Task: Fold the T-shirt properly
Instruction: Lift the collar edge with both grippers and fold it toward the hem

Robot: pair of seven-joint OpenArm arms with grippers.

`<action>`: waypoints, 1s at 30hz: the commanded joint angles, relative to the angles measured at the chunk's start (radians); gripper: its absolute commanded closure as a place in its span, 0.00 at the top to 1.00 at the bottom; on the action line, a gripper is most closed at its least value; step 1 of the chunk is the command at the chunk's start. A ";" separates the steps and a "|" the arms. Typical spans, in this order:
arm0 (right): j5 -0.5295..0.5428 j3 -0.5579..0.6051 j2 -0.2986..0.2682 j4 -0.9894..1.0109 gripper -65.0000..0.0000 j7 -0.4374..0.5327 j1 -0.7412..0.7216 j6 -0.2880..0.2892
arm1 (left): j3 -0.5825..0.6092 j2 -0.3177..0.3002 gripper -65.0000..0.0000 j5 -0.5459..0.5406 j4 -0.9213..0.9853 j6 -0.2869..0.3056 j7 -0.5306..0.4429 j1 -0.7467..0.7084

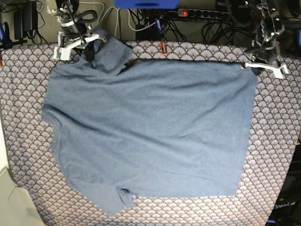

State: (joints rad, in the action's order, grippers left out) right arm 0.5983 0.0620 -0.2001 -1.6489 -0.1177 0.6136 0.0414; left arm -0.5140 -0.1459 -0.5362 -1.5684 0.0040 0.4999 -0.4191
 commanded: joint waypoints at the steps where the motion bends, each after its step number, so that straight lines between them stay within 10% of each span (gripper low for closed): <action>1: -0.010 -0.003 -0.020 -0.021 0.00 -0.038 0.018 -0.034 | -0.002 -0.002 0.01 -0.008 -0.045 0.008 -0.002 -0.013; 17: -0.011 -0.004 -0.149 -0.172 0.00 -0.046 -0.120 -0.034 | -0.001 -0.002 0.01 0.006 -0.163 -0.002 0.000 0.111; 30: -0.016 -0.003 -0.215 -0.030 0.00 -0.268 -0.495 -0.034 | 0.001 -0.028 0.01 0.008 0.033 0.003 0.000 0.401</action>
State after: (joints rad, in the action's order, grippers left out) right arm 0.5854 0.0677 -0.3965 -1.6642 -0.4107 0.1341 0.0101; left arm -0.5106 -0.1589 -0.5255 -1.5181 0.0044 0.5228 -0.0380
